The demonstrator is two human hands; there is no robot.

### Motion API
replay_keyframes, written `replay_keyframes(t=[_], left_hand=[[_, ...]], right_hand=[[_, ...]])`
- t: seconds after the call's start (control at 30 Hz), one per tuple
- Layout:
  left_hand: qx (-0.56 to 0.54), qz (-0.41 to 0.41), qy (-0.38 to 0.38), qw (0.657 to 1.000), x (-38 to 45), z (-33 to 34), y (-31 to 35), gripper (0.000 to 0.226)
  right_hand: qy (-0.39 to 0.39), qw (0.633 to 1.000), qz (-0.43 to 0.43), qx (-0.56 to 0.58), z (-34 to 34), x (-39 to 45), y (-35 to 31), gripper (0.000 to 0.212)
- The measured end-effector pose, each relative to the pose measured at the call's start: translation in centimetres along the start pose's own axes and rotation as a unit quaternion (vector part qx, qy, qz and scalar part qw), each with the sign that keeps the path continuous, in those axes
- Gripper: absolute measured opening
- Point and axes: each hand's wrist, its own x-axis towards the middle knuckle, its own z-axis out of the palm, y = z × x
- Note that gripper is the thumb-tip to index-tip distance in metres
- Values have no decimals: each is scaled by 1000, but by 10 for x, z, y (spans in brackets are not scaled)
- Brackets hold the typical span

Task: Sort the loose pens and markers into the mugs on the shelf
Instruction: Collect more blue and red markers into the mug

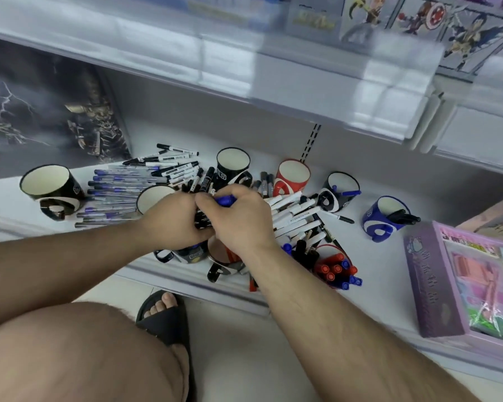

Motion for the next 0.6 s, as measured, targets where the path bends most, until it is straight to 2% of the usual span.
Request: replay_keyframes(t=[0.07,0.17,0.27,0.4,0.53,0.6], left_hand=[[-37,-4,37,999,-2,11,-5,46],[-101,-28,74,992,-1,19,-1,46],[-155,-26,55,986,3,21,-5,61],[-208,-92,29,973,6,21,-22,73],[-323,-135,17,937,-1,24,-47,89],[-393,-198,63,896,-13,28,-62,73]], right_hand=[[3,1000,5,10,8,4,1,19],[20,999,-25,-27,13,8,4,14],[36,998,-36,-22,11,18,11,8],[75,997,-17,14,15,27,17,6],[98,995,-18,26,21,33,21,6],[111,993,-22,28,19,38,24,5]])
